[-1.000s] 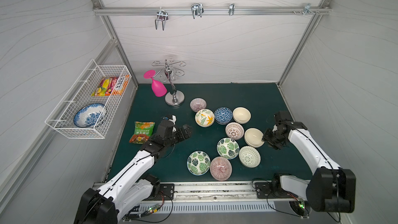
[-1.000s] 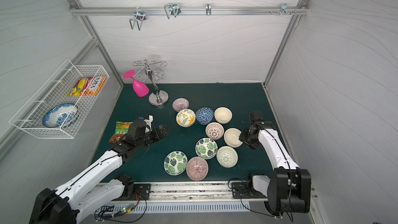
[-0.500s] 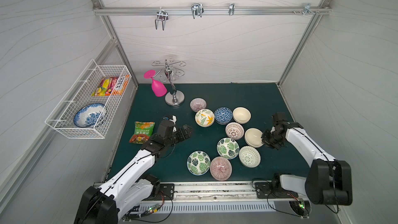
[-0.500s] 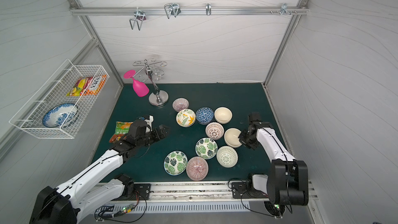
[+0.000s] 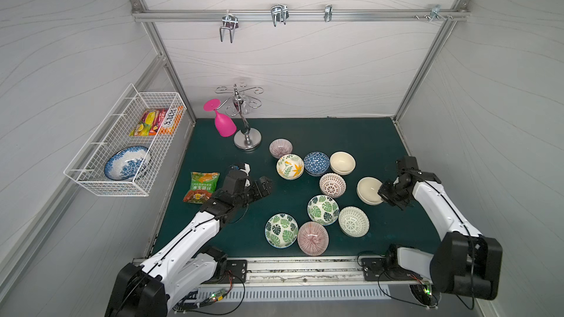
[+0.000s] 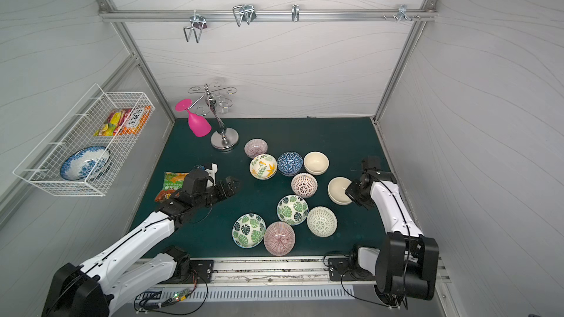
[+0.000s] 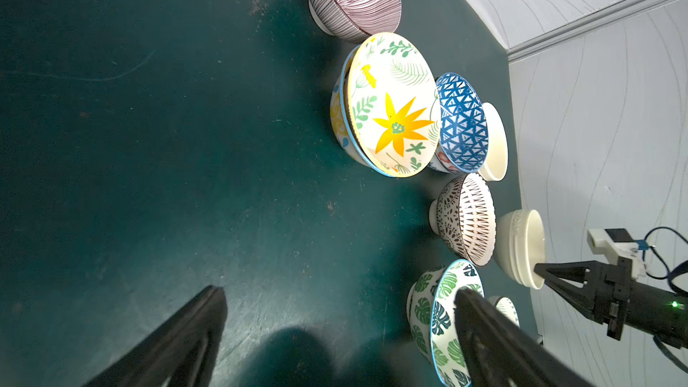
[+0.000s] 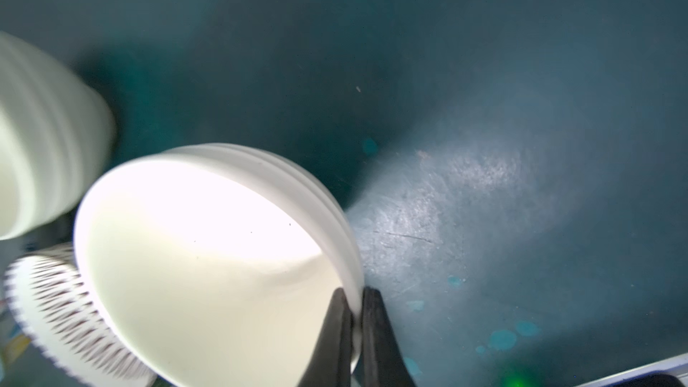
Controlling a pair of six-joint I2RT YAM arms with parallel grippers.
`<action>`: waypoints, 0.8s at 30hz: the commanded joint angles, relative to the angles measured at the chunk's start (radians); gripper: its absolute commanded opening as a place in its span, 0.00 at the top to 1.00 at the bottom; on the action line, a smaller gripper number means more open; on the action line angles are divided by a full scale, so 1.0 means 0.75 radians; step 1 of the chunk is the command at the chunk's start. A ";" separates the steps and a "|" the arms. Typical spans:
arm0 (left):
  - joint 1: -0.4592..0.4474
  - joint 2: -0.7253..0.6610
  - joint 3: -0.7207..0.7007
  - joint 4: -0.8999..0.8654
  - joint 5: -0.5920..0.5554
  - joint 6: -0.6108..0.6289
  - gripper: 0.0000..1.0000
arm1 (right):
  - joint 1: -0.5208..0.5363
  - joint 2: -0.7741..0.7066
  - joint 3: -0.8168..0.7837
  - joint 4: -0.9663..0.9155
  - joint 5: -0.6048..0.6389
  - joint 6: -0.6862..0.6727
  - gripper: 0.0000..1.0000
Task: Stack the bowls
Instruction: Pick up the bowl from the center of the board, then place the bowl on the bowl.
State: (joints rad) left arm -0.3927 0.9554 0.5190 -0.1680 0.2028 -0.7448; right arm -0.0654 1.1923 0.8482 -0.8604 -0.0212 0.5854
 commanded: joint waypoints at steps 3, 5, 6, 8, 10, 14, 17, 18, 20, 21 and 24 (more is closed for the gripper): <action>0.000 0.026 0.024 0.030 0.031 0.006 0.00 | 0.008 -0.047 0.170 -0.006 -0.091 -0.030 1.00; 0.000 0.059 0.026 0.081 0.114 0.021 0.00 | 0.047 -0.013 0.234 -0.003 -0.072 -0.032 1.00; 0.000 0.088 0.036 0.096 0.155 0.030 0.00 | 0.073 0.008 0.276 -0.004 -0.060 -0.038 1.00; 0.001 0.149 0.071 0.092 0.210 0.052 0.00 | 0.127 0.067 0.358 0.000 -0.035 -0.051 1.00; 0.000 0.179 0.085 0.090 0.225 0.058 0.00 | 0.172 0.143 0.436 0.015 -0.025 -0.055 1.00; 0.000 0.156 0.067 0.101 0.214 0.051 0.00 | 0.251 0.322 0.602 0.042 -0.005 -0.066 1.00; 0.000 0.125 0.053 0.100 0.183 0.045 0.00 | 0.294 0.441 0.701 0.056 0.020 -0.080 1.00; 0.000 0.117 0.050 0.100 0.174 0.043 0.00 | 0.299 0.475 0.723 0.064 0.019 -0.083 1.00; 0.000 0.116 0.047 0.101 0.165 0.040 0.00 | 0.313 0.544 0.757 0.081 0.019 -0.083 1.00; 0.000 0.121 0.051 0.100 0.161 0.041 0.00 | 0.320 0.573 0.768 0.091 0.020 -0.085 1.00; 0.000 0.140 0.059 0.099 0.159 0.042 0.00 | 0.332 0.643 0.788 0.121 0.021 -0.085 1.00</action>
State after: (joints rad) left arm -0.3927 1.0557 0.5308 -0.1307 0.3302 -0.7288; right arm 0.1749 1.6543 1.4048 -0.8169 -0.0078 0.5285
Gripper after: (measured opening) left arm 0.998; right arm 0.073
